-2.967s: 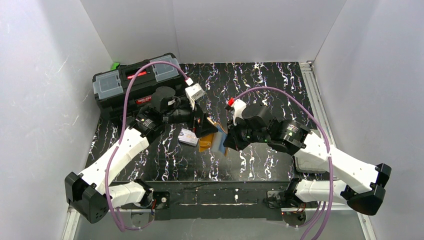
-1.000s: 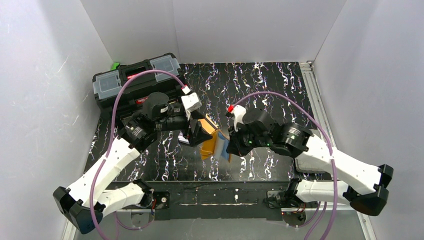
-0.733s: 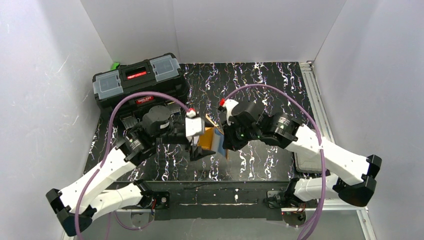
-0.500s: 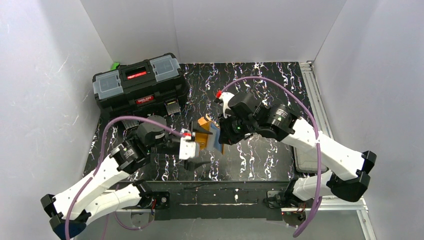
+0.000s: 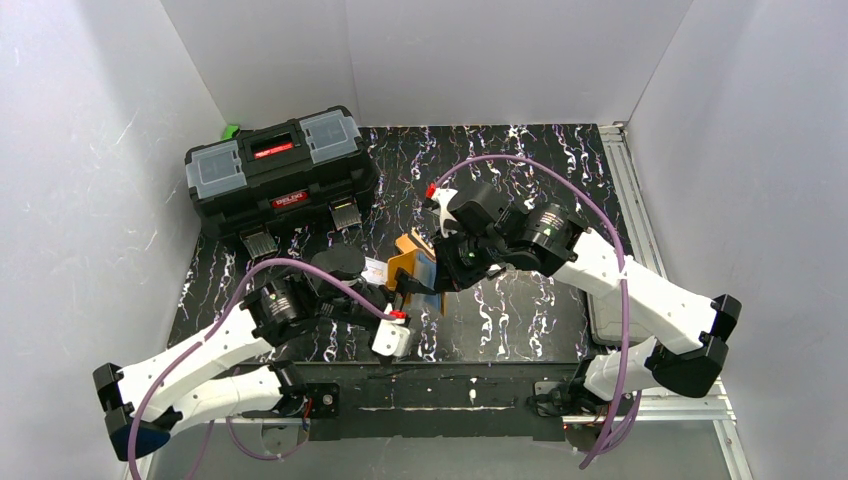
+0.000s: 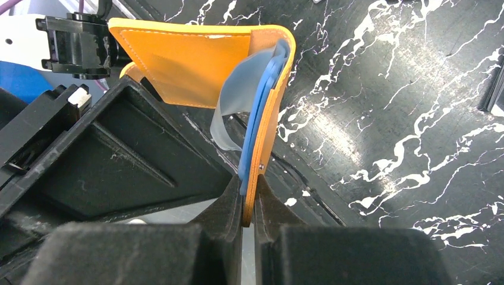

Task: Put the credit cards into the card holder
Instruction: Open the card holder at the center of the board.

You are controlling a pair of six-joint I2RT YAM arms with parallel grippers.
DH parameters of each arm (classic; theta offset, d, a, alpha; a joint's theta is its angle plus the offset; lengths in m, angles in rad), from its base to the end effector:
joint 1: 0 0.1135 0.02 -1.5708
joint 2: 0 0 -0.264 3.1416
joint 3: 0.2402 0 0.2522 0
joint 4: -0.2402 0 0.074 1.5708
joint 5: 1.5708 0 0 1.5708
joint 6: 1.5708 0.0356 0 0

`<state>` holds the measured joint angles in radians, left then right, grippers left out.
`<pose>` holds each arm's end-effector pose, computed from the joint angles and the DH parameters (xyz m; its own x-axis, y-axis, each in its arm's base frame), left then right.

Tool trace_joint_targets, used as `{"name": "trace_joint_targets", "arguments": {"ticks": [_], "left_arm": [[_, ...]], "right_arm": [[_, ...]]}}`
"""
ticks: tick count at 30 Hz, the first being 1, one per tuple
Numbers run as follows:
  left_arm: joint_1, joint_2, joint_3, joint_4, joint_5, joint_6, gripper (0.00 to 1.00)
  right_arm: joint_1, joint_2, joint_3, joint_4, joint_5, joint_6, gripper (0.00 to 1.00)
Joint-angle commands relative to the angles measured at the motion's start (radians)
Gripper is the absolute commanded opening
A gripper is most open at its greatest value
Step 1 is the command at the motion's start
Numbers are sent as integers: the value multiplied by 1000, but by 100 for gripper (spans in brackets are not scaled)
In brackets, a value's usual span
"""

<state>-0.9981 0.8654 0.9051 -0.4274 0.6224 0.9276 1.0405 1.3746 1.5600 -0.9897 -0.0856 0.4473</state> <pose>0.0836 -0.1680 0.3453 0.6576 0.1799 -0.7316 0.7489 -0.2622 0.6086 0.1360 0.2381 0.3977 -0.7132 -0.3644 -0.5987 -0.6444 0.6770 0.3555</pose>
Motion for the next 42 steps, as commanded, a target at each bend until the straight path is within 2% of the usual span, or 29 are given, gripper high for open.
{"name": "trace_joint_targets", "arguments": {"ticks": [1, 8, 14, 19, 26, 34, 42], "left_arm": [[-5, 1, -3, -45, -13, 42, 98], [-6, 7, -20, -5, -113, 52, 98], [-4, 9, -27, 5, -260, -56, 98], [-5, -29, -61, 50, -318, -131, 98], [-5, -35, -43, 56, -376, -220, 98], [-4, -61, -8, 12, -403, -219, 98], [-4, -20, -1, 71, -433, -251, 98]], "right_arm": [[-5, -33, 36, 32, -34, 13, 1], [-6, -52, 15, 59, -87, 13, 1], [-14, -101, -41, 86, -120, 25, 1], [-23, -127, -70, 94, -138, 26, 1], [-23, -144, -107, 113, -154, 29, 1], [-23, -166, -150, 111, -135, 30, 1], [-24, -157, -133, 123, -146, 31, 1]]}}
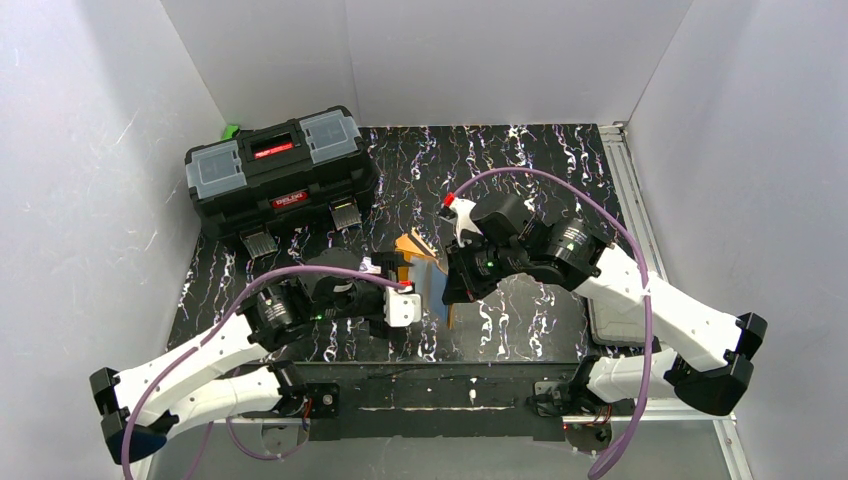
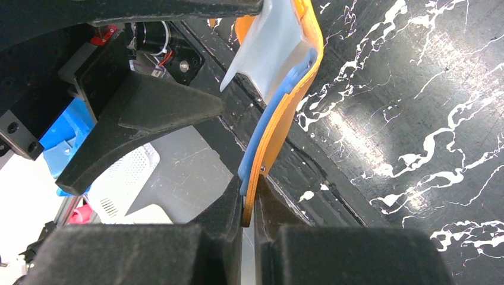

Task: Put the credit cards into the card holder
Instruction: Open the card holder at the center of the board.

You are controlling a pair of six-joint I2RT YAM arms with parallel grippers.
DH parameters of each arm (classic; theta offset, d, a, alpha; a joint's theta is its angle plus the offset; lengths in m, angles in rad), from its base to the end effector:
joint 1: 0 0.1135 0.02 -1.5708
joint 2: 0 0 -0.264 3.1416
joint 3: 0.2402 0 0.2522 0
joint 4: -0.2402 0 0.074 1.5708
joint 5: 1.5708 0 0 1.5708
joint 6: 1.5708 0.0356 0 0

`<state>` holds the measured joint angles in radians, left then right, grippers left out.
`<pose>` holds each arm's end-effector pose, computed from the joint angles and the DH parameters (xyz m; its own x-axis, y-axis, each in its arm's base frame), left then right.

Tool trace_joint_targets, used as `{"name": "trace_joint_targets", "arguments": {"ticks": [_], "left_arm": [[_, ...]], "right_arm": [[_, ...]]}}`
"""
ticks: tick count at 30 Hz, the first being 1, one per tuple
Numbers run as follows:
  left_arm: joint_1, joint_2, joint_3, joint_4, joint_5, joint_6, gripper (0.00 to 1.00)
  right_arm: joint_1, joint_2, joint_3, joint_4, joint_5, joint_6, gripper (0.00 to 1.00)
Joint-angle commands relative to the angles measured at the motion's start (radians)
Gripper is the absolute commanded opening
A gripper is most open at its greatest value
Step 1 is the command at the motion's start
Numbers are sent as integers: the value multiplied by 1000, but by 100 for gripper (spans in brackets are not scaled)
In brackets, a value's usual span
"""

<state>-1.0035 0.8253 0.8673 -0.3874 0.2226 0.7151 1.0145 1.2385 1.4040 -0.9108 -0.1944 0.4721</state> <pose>0.0930 -0.1606 0.3409 0.4752 0.4444 -0.7594 0.8246 0.0762 0.5605 0.1239 0.2122 0.3887 -0.7320 -0.3321 -0.5949 -0.6460 0.6160 0.4509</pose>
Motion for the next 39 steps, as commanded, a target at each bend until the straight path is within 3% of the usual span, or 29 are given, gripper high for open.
{"name": "trace_joint_targets", "arguments": {"ticks": [1, 13, 24, 31, 39], "left_arm": [[1, 30, 43, 37, -43, -48, 98], [3, 25, 22, 145, -267, -94, 98], [2, 35, 11, 150, -256, -63, 98], [1, -18, -58, 192, -135, 157, 98], [3, -17, -2, 86, -38, 107, 98]], "right_arm": [[2, -22, 23, 45, -37, 5, 1], [2, -86, -47, 75, -51, 16, 1], [2, -120, -64, 100, -66, 23, 1], [2, -136, -80, 106, -68, 23, 1], [1, -139, -74, 99, -65, 21, 1]]}}
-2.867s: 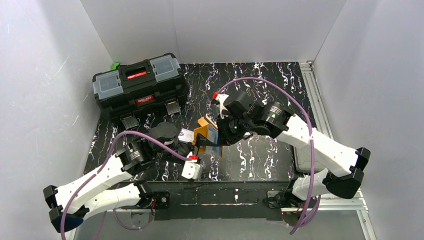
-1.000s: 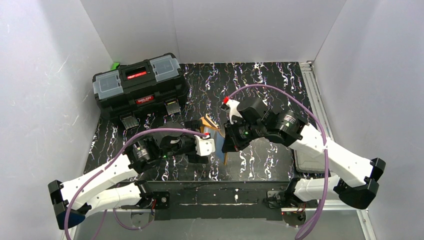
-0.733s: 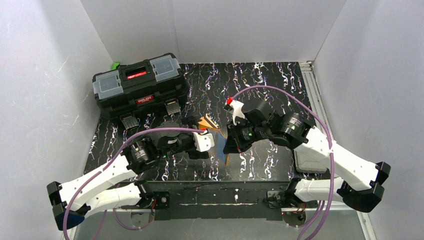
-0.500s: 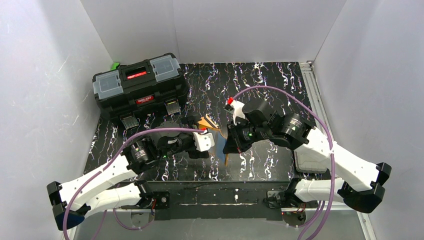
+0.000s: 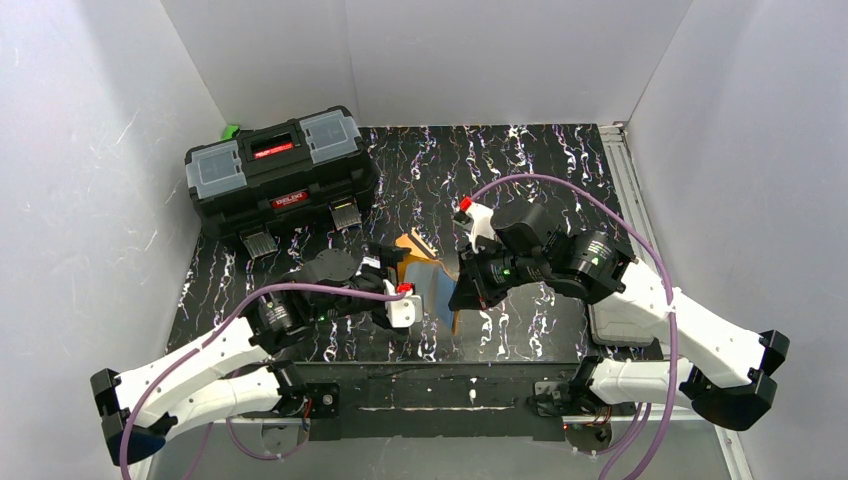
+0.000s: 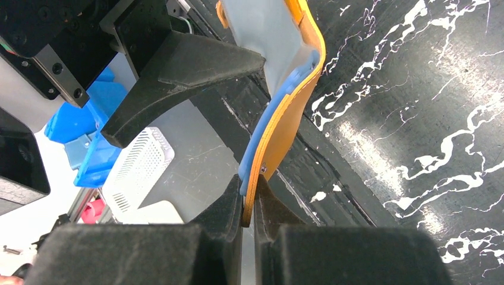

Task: Put the credit cards into the card holder
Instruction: Open the card holder at the center of the board.

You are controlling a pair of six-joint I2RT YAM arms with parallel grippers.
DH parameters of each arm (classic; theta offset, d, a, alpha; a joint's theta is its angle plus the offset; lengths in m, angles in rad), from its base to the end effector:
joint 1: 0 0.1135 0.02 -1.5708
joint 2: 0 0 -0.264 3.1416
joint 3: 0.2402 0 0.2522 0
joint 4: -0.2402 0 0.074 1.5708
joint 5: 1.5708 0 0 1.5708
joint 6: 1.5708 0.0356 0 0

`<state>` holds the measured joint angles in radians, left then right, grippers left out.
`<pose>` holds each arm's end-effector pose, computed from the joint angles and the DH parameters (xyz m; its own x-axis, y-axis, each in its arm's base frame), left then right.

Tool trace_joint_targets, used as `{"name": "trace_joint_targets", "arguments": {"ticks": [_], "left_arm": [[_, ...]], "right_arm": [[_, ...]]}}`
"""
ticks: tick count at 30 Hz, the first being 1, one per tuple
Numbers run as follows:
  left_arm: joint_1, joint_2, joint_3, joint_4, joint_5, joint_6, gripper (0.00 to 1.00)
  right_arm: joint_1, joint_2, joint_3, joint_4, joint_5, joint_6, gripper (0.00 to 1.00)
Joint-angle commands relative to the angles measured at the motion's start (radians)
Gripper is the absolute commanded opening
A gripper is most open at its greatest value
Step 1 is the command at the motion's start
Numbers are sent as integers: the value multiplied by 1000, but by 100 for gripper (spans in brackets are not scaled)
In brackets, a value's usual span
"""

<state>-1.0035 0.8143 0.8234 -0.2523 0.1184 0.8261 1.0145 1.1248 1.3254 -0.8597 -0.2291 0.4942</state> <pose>0.0982 -0.1619 0.3414 0.5734 0.4589 -0.6787 0.7045 0.1468 0.6944 0.1094 0.1912 0.3927 -0.7219 -0.2862 -0.6300 -0.6581 0.5652 0.4974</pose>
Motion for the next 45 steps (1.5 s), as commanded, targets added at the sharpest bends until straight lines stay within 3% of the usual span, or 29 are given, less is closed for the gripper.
{"name": "trace_joint_targets", "arguments": {"ticks": [1, 12, 16, 24, 30, 38, 45], "left_arm": [[2, -8, 46, -51, 78, -6, 98], [1, -58, 33, 34, 167, 165, 98], [1, -99, 28, 71, 300, 210, 98], [-3, -129, -3, -115, 529, 490, 98], [-36, -76, -4, -131, 570, 631, 98], [-50, -27, 11, -164, 555, 664, 98], [-50, -59, -44, -173, 558, 724, 98]], "right_arm": [[1, -24, 4, 47, -31, -2, 1], [-4, -12, 7, 57, -46, -4, 1], [-6, 0, 24, 49, -46, -6, 1], [-14, 44, 87, 27, -46, -14, 1], [-15, 58, 105, 25, -52, -12, 1], [-21, 51, 104, 44, -85, -6, 1], [-60, 44, 66, 147, -212, 40, 1]]}}
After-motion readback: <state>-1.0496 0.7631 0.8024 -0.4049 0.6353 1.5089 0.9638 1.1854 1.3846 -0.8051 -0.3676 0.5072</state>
